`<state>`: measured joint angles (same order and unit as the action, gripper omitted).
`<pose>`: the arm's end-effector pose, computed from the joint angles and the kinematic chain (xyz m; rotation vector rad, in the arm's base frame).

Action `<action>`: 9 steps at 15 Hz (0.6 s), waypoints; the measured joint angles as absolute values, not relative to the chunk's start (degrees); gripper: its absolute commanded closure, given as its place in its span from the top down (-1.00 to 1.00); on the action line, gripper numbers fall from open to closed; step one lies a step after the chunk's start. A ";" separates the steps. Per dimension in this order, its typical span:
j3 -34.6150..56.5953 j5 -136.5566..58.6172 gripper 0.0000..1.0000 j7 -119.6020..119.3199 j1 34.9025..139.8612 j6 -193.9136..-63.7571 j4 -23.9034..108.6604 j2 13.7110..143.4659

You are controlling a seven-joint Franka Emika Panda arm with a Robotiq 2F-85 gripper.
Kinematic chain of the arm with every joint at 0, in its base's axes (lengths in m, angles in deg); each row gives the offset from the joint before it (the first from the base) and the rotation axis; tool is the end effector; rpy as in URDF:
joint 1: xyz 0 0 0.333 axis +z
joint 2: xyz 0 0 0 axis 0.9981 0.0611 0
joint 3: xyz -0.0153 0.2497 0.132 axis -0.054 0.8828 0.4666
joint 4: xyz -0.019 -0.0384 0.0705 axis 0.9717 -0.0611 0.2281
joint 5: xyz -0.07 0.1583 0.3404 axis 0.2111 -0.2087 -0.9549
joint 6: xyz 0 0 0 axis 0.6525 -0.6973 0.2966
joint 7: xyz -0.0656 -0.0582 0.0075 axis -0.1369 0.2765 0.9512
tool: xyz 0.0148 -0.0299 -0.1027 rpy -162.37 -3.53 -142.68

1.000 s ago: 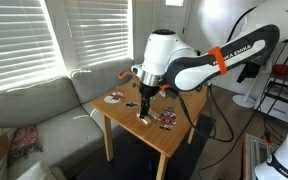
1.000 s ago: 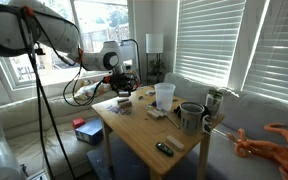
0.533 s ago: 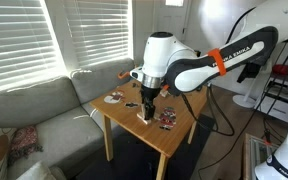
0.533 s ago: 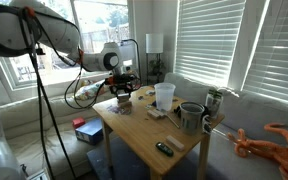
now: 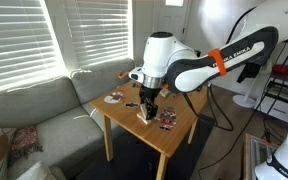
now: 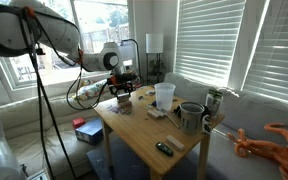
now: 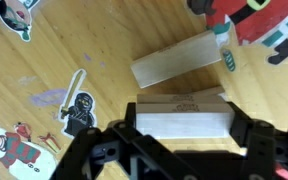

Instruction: Pick up the bottom wooden block from the stacked blocks in a square and put it on the top stacked wooden block, pick up the two stacked blocks and turn them ninety degrees anticlockwise to stack them on the block to the left, pick up the block to the right and stack it on the three stacked blocks

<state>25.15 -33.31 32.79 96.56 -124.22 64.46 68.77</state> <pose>0.5458 0.1954 0.3902 2.6979 1.3584 0.2251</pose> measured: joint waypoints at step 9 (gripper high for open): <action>25.46 -33.70 0.19 38.65 96.55 -124.27 64.00 69.07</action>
